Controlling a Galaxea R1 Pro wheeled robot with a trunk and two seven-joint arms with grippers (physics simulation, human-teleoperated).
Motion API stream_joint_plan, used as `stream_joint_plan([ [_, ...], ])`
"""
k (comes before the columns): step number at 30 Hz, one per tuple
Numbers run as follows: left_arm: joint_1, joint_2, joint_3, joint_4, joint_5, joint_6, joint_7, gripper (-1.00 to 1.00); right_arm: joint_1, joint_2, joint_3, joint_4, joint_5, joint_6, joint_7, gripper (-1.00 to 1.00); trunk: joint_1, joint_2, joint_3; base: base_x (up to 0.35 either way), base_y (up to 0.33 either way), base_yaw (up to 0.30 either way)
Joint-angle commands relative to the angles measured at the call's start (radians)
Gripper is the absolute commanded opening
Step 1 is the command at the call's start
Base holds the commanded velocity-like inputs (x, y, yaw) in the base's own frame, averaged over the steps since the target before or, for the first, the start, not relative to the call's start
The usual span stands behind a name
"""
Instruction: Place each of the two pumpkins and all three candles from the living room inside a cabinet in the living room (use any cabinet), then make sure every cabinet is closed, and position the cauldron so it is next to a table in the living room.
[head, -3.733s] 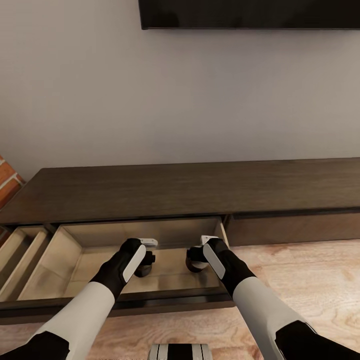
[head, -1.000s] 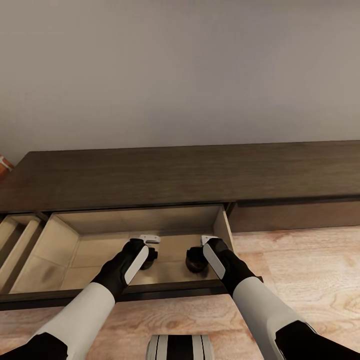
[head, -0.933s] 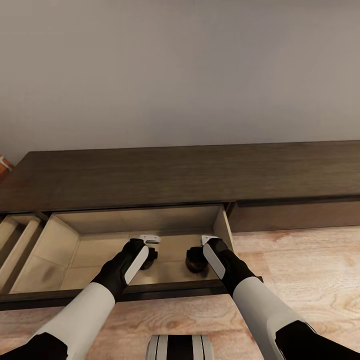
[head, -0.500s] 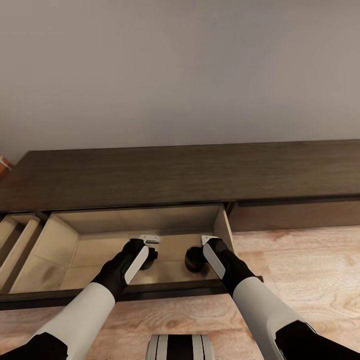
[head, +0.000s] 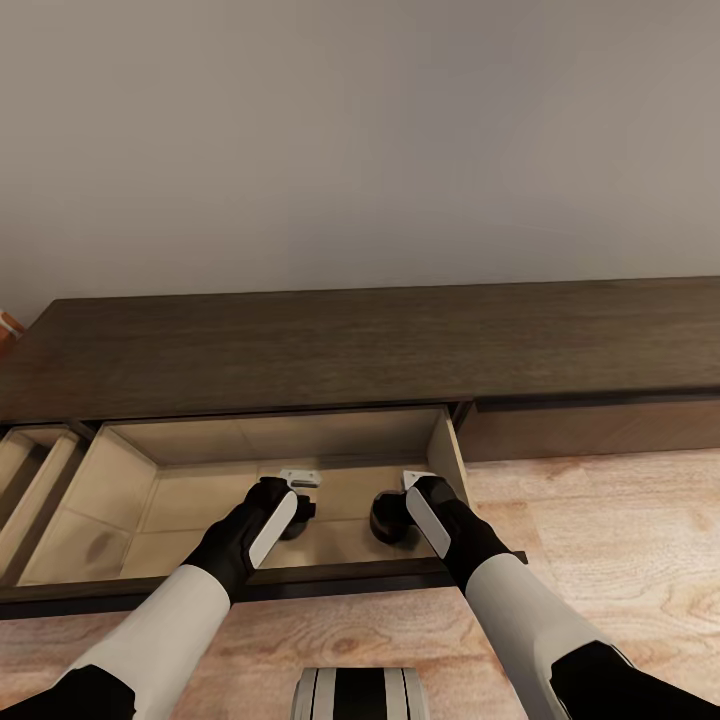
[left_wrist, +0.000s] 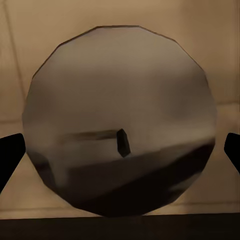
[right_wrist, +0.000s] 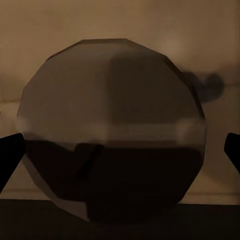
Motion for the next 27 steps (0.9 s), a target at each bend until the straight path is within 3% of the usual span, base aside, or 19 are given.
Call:
stream_joint_plan([
  [1,0.000,0.001,-0.003,-0.001,0.011,0.002,0.010,1.00,0.000,0.000,0.002,-0.001,-0.009,0.002,-0.010,1.00,0.000,0.000,-0.001,0.000,0.000,0.000],
  [12,-0.001,0.001,-0.003,-0.002,0.011,0.002,0.009,1.00,0.000,0.000,0.002,-0.002,-0.009,0.002,-0.010,1.00,0.000,0.000,-0.001,0.000,0.000,0.000],
  [27,-0.002,0.001,-0.003,-0.001,0.014,0.003,0.008,1.00,0.000,0.000,0.002,-0.002,-0.009,0.002,-0.009,1.00,-0.007,0.003,0.057,0.000,0.000,0.000],
])
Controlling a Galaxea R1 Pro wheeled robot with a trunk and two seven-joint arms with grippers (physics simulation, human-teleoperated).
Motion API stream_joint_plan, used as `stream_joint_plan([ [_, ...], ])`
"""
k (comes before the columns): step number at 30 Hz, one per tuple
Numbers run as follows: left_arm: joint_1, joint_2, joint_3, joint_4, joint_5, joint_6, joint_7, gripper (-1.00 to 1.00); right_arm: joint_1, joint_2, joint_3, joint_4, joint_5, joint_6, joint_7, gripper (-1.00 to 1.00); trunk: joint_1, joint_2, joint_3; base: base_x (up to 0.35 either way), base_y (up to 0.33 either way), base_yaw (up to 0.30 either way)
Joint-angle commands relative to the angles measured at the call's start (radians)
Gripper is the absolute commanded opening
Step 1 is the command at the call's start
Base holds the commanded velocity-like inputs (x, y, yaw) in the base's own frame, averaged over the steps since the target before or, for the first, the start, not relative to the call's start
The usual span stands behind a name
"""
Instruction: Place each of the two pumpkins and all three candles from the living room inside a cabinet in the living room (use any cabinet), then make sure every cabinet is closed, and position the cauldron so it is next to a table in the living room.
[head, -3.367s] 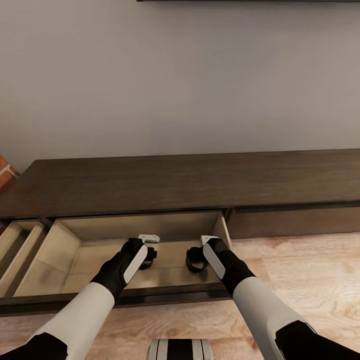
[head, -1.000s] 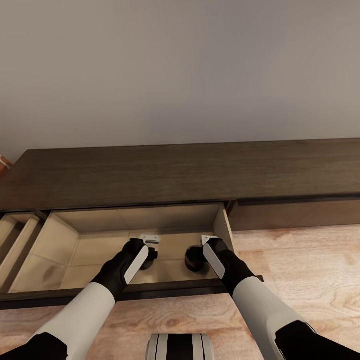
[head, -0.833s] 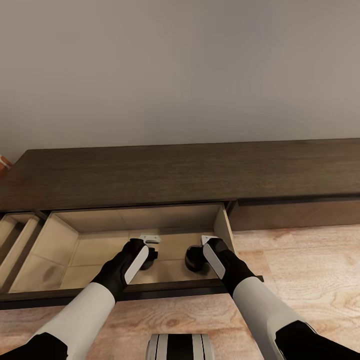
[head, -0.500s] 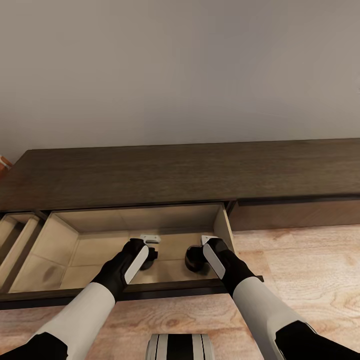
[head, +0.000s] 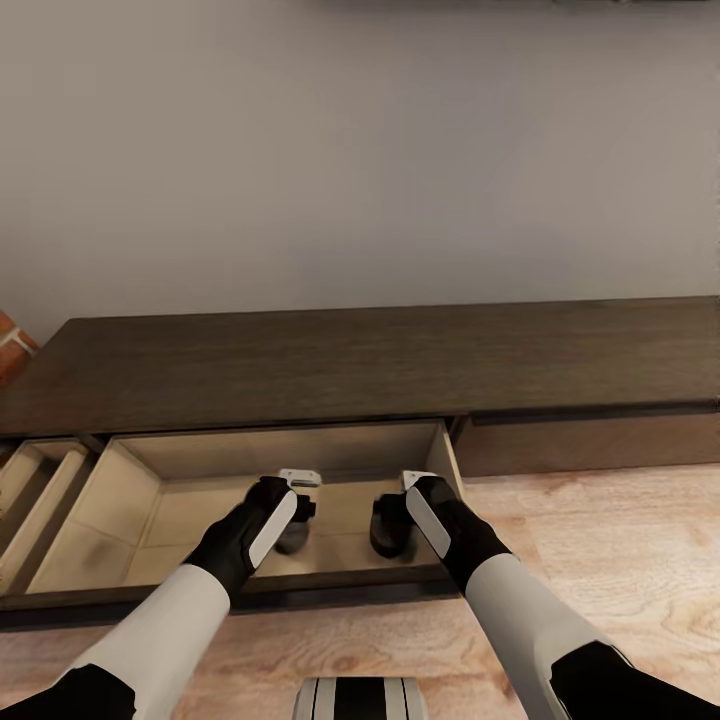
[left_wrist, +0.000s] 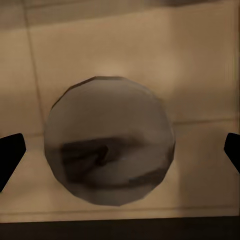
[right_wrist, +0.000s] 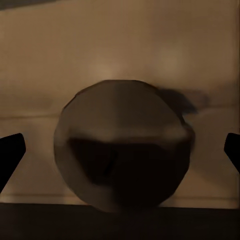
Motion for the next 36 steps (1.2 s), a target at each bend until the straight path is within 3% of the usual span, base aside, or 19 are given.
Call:
stream_joint_plan([
  [1,-0.001,0.001,-0.003,-0.001,0.011,0.002,0.010,1.00,-0.001,0.000,0.002,-0.001,-0.009,0.002,-0.009,1.00,-0.001,0.000,0.003,0.000,0.000,0.000],
  [36,-0.002,0.000,-0.003,0.000,0.014,0.005,0.009,1.00,-0.001,0.000,0.002,-0.001,-0.009,0.002,-0.010,1.00,-0.016,0.008,0.139,0.000,0.000,0.000],
])
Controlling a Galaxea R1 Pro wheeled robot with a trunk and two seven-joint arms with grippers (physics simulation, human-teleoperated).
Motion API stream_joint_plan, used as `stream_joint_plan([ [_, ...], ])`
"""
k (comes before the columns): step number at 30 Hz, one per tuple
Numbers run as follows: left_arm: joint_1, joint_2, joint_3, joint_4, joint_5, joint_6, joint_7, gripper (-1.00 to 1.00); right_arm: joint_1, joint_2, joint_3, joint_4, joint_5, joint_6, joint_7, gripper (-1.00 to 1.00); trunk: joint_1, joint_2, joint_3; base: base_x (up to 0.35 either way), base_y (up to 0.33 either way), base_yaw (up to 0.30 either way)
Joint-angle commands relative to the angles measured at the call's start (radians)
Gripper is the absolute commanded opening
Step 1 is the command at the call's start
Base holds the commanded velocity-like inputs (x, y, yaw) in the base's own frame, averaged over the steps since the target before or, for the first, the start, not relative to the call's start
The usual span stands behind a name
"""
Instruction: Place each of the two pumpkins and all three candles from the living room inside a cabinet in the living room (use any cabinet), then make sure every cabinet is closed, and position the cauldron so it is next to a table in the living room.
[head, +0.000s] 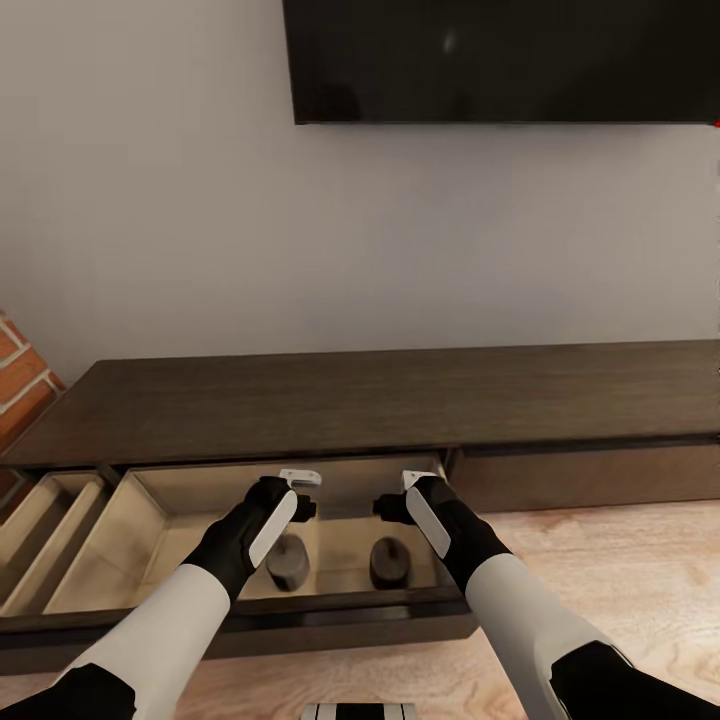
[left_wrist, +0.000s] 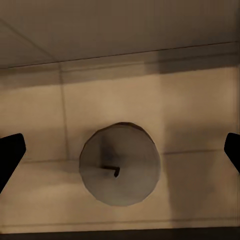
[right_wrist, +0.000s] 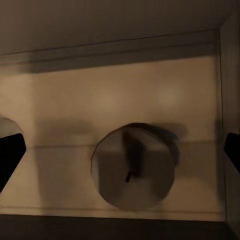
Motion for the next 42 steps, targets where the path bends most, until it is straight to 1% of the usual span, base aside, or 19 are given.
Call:
stream_joint_plan([
  [1,-0.001,0.001,-0.003,-0.001,0.011,0.002,0.010,1.00,0.000,0.000,0.002,-0.001,-0.009,0.002,-0.009,1.00,-0.001,0.000,0.003,0.000,0.000,0.000],
  [42,-0.001,0.001,-0.003,0.011,0.008,0.013,0.005,1.00,0.000,0.000,0.002,-0.002,-0.010,0.001,-0.008,1.00,-0.019,0.010,0.162,0.000,0.000,0.000],
])
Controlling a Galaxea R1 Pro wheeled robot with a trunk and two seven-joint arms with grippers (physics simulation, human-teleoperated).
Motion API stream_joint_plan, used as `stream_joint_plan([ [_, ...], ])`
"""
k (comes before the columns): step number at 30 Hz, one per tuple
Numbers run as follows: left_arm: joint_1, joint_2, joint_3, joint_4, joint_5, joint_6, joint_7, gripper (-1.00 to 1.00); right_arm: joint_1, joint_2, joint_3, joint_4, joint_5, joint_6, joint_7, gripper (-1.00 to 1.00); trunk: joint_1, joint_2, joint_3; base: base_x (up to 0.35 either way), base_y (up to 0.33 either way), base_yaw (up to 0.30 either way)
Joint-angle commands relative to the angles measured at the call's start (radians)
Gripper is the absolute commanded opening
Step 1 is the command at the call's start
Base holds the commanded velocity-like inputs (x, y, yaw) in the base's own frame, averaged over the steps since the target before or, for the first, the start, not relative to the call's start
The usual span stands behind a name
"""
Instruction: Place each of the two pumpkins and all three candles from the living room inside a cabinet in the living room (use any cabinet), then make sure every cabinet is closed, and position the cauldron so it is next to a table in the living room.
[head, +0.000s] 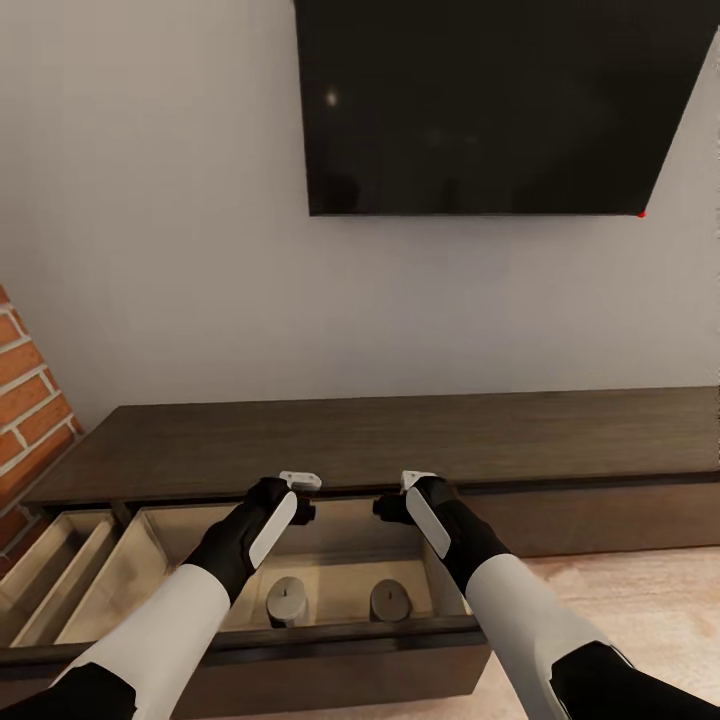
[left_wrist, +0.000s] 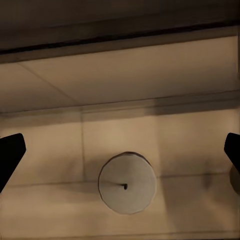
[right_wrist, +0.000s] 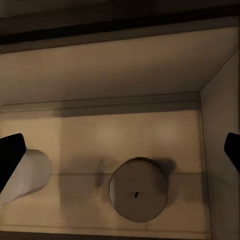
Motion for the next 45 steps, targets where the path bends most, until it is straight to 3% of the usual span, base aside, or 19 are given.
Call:
stream_joint_plan([
  [1,-0.001,0.001,-0.003,-0.001,0.011,0.002,0.010,1.00,-0.001,0.000,0.002,-0.001,-0.010,0.002,-0.009,1.00,-0.001,0.000,0.003,0.000,0.000,0.000],
  [24,-0.001,-0.004,-0.003,-0.006,0.011,0.003,0.010,1.00,0.000,0.000,0.001,-0.008,-0.011,-0.005,-0.002,1.00,-0.011,0.005,0.092,0.000,0.000,0.000],
  [29,-0.001,-0.004,-0.003,-0.008,0.011,0.003,0.011,1.00,0.001,0.000,0.000,-0.008,-0.040,-0.006,-0.002,1.00,-0.013,0.006,0.111,0.000,0.000,0.000],
  [38,-0.001,-0.007,-0.003,-0.009,0.010,0.005,0.011,1.00,0.001,0.000,0.000,-0.009,-0.051,-0.006,-0.002,1.00,-0.017,0.009,0.146,0.000,0.000,0.000],
  [45,-0.001,-0.006,-0.003,-0.010,0.009,0.006,0.013,1.00,0.002,0.000,0.000,-0.010,-0.052,-0.006,-0.002,1.00,-0.044,0.058,0.172,0.000,0.000,-0.024],
])
